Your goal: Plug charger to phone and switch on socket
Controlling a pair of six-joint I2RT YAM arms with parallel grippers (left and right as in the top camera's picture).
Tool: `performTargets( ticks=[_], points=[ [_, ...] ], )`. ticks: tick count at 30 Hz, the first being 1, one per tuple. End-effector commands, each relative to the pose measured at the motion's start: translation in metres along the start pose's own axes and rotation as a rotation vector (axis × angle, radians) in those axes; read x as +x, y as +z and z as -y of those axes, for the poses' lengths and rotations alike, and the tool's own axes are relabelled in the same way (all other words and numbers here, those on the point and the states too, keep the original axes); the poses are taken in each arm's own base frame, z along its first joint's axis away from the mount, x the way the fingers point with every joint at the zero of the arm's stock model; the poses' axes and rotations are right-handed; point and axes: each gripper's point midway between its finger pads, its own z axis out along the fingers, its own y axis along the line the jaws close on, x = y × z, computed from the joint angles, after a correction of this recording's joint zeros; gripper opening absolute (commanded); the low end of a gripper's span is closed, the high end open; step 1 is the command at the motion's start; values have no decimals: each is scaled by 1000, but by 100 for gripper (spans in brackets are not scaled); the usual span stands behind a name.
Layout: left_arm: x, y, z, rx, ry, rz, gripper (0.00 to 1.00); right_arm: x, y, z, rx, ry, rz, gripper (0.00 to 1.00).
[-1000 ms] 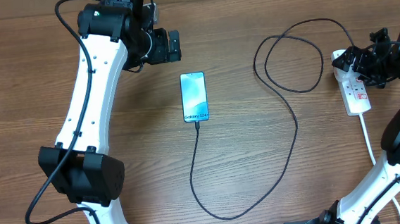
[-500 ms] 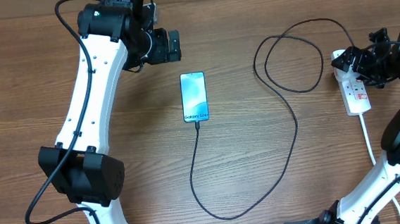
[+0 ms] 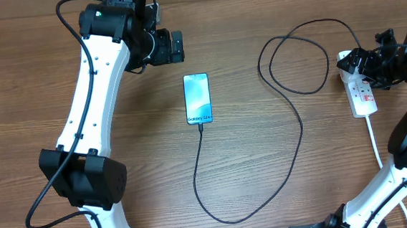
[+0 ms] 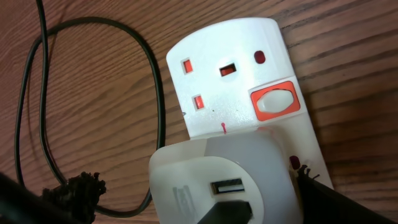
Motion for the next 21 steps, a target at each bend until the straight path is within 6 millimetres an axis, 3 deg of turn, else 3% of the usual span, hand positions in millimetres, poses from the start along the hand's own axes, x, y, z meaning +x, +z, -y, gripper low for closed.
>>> performTargets(
  ticks=[1, 21],
  points=[
    [1, 4, -2, -8, 9, -9, 100, 39, 33, -7, -68, 63, -126, 100],
    [1, 4, -2, -8, 9, -9, 100, 59, 36, -6, -71, 96, -183, 100]
  ],
)
